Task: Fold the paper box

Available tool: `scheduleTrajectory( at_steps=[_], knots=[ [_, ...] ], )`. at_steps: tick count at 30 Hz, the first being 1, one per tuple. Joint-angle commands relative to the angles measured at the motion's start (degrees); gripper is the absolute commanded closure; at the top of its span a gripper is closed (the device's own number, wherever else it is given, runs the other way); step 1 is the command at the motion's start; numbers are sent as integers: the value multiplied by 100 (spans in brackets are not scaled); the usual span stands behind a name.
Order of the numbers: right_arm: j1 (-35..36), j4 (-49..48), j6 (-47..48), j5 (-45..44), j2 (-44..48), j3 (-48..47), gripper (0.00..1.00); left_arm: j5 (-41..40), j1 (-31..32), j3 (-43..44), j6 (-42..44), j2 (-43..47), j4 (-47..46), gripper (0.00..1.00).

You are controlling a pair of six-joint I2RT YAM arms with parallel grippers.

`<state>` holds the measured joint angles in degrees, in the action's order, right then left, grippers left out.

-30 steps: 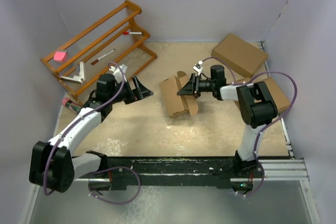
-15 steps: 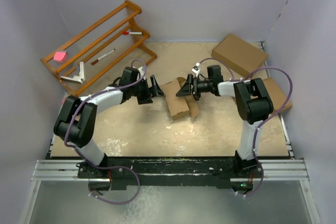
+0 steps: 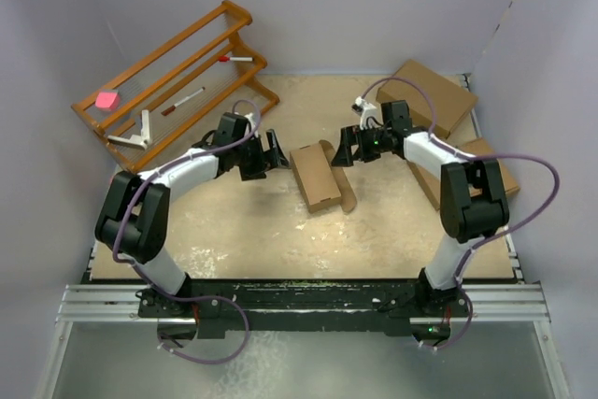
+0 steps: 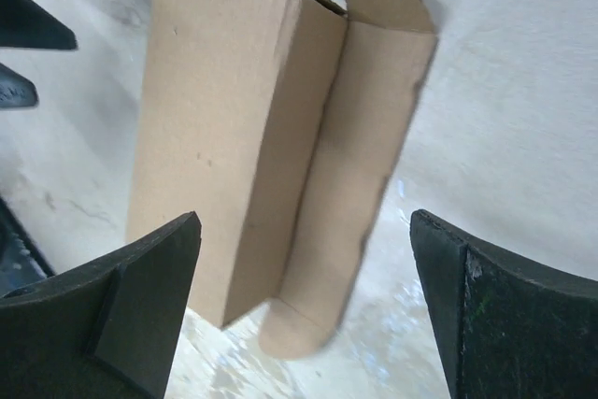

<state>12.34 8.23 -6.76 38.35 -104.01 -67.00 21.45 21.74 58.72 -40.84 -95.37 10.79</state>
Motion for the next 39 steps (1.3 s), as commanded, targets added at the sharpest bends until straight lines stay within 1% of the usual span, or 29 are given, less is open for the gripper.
scheduleTrajectory(
  at_steps=[1,2,3,5,7,9,12,13,16,20,25,30,32,33,35,37,39],
  knots=[
    [-65,98,1081,-738,812,215,6,-27,96,205,84,316,-65,7],
    [-69,17,1095,-668,890,269,12,31,124,214,40,291,-141,7],
    [-73,-16,1125,-546,920,304,20,63,164,244,-7,241,-213,7],
    [-74,6,1150,-48,850,279,39,92,251,379,-53,61,-268,7],
    [-27,-106,1155,86,627,161,57,91,348,593,-48,-202,-217,7],
    [41,-37,1193,-120,439,62,77,31,410,795,-24,-425,-158,7],
    [84,98,1259,-370,157,-57,96,-52,436,990,3,-736,-82,8],
    [115,148,1274,-355,76,-62,98,-49,444,1045,20,-824,-66,8],
    [336,196,1318,-147,-62,-1,100,10,454,1235,92,-1113,-21,10],
    [856,209,1379,155,-131,43,100,165,455,1556,223,-1494,123,18],
    [1357,164,1380,381,-173,32,100,114,441,1832,604,-1658,502,28],
    [1543,238,1469,471,-157,-6,99,19,375,2027,1032,-1778,935,28],
    [1539,620,1568,472,-94,-26,98,-101,302,2029,1150,-1731,1068,27],
    [1505,737,1654,337,-24,-30,97,-178,266,2019,1201,-1660,1127,26],
    [1418,862,2105,1,248,54,96,-308,185,1999,1317,-1420,1219,24],
    [1351,839,2495,-127,604,224,90,-465,132,1935,1443,-1058,1225,21],
    [1342,839,2981,-66,986,360,85,-594,105,1861,1687,-651,1208,21]
  ],
)
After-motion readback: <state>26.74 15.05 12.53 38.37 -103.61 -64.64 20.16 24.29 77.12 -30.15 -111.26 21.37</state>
